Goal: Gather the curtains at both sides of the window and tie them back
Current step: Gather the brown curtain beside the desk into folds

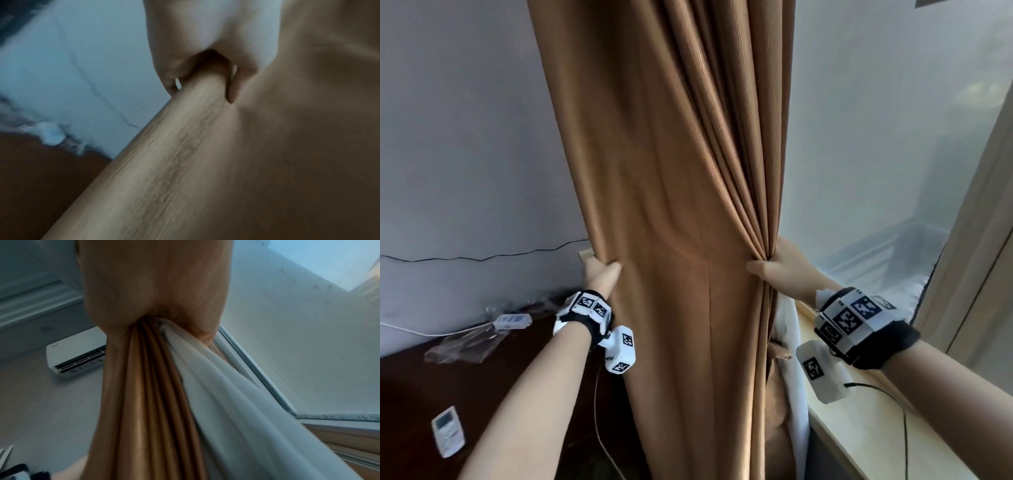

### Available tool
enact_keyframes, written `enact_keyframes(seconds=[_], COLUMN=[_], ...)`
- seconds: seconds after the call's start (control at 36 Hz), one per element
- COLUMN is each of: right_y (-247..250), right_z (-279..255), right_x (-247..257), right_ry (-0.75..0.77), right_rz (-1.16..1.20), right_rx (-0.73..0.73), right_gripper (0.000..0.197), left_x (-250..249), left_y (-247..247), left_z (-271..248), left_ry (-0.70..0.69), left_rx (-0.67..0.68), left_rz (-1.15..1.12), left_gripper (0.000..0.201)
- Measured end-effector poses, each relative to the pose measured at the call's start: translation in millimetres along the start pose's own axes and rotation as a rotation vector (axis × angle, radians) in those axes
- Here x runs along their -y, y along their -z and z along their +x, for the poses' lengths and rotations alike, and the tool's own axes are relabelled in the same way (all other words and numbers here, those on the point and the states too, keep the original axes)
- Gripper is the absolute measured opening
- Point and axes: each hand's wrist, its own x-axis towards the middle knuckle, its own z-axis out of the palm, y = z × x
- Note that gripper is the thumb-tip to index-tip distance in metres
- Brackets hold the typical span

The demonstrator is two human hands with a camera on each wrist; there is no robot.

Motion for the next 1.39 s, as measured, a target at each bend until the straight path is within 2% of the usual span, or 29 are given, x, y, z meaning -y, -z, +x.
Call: enact_keyframes(seconds=[0.06, 0.11, 0.19, 0.31, 0.39, 0.44, 0.53, 0.61, 0.72, 0.78, 0.81, 0.83, 0.86, 0.92, 0.94, 1.0, 1.06, 1.11, 1.17, 1.19, 1.28, 1.39], right_y=[-3, -7, -13, -22, -26, -28, -27, -23, -23, -24, -25, -25, -24, -23, -22, -22, -20, -17, -15, -13, -9, -2], right_z=[0, 0, 2, 2, 0, -4, -11, -13, -13, -9, -8, -9, -10, -13, -16, -18, -18, -18, -17, -17, -17, -16], right_x=[2, 5, 9, 14, 17, 19, 21, 21, 25, 20, 18, 18, 18, 19, 20, 20, 18, 16, 14, 13, 10, 6], right_ry=[0.007, 0.009, -0.001, -0.04, -0.054, -0.061, -0.079, -0.106, -0.113, -0.125, -0.124, -0.112, -0.084, -0.015, 0.006, 0.027, 0.036, 0.044, 0.056, 0.06, 0.084, 0.099], right_rz=[-0.001, -0.005, -0.034, -0.062, -0.075, -0.068, -0.04, 0.004, 0.069, 0.089, 0.074, 0.039, -0.006, -0.086, -0.101, -0.093, -0.086, -0.078, -0.069, -0.067, -0.068, -0.056], right_rx=[-0.014, -0.018, -0.02, 0.002, -0.003, -0.012, -0.027, -0.014, 0.006, -0.004, -0.011, -0.012, -0.013, -0.037, -0.054, -0.065, -0.035, -0.011, -0.003, -0.001, 0.001, 0.001], right_gripper=[0.023, 0.033, 0.043, 0.064, 0.063, 0.058, 0.052, 0.054, 0.091, 0.114, 0.118, 0.115, 0.105, 0.078, 0.07, 0.069, 0.067, 0.054, 0.048, 0.05, 0.06, 0.059], left_x=[-8, -20, -37, -55, -74, -85, -91, -90, -84, -82, -81, -80, -78, -75, -73, -66, -55, -40, -23, -13, 12, 9], left_y=[-3, -6, -13, -22, -30, -34, -34, -30, -30, -31, -31, -31, -31, -29, -26, -20, -13, -6, 5, 10, 26, 32], left_z=[-22, -55, -105, -157, -184, -194, -199, -203, -212, -215, -214, -212, -207, -192, -182, -156, -123, -87, -48, -28, 18, 21], left_ry=[-0.084, -0.201, -0.402, -0.584, -0.652, -0.639, -0.603, -0.6, -0.646, -0.674, -0.677, -0.666, -0.632, -0.53, -0.491, -0.432, -0.397, -0.352, -0.203, -0.121, 0.024, 0.051], left_rx=[-0.01, -0.003, 0.076, 0.188, 0.343, 0.445, 0.541, 0.666, 0.757, 0.757, 0.762, 0.786, 0.827, 0.927, 0.957, 0.898, 0.667, 0.385, 0.171, 0.1, 0.017, 0.101], left_rz=[0.144, 0.297, 0.448, 0.443, 0.446, 0.471, 0.532, 0.601, 0.722, 0.75, 0.771, 0.781, 0.763, 0.621, 0.524, 0.333, 0.187, 0.095, 0.009, -0.026, -0.069, -0.103], left_gripper=[0.025, 0.027, 0.034, 0.043, 0.037, 0.02, 0.028, 0.022, 0.001, 0.006, 0.005, 0.007, 0.019, 0.036, 0.034, 0.025, 0.026, 0.034, 0.036, 0.046, 0.084, 0.101])
